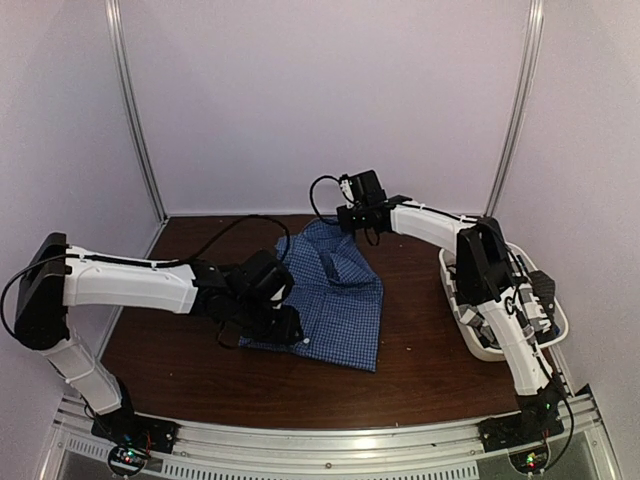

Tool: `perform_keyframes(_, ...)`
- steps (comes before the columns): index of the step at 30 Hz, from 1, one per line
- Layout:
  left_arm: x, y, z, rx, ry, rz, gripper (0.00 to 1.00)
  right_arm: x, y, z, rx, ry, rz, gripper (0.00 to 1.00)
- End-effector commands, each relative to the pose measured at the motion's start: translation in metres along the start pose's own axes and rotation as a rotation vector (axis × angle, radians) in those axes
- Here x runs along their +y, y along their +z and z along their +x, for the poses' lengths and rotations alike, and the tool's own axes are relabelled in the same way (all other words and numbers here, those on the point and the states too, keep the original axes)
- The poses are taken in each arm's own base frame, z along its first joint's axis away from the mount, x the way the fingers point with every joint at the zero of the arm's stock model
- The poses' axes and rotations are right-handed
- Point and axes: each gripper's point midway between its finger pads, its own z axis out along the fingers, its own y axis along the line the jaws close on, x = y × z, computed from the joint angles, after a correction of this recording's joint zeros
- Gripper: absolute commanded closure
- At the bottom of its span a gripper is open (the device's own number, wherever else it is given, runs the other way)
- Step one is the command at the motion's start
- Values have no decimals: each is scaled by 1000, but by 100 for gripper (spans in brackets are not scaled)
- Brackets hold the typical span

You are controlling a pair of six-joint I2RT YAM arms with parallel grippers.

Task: Fold and stack the long sleeve shirts
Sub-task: Flatten out the square-folded shirt at the center of the board.

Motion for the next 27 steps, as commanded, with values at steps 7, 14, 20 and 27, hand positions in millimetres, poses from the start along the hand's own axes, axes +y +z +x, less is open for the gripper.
perform_keyframes(7,18,-69,-67,-176,7,-33,44,0,-65,-49,-9,-9,5,11)
perform_keyframes(14,71,-56,-116,-210,-32,-16,37,10,-111,-37,45,35,8,8)
perform_keyframes(20,107,-20,-131,-171,-66,-10,32,43,-144,2,95,55,-50,10)
perform_keyframes(27,118,15,-112,-93,-63,0,31,67,-156,66,185,69,-119,33)
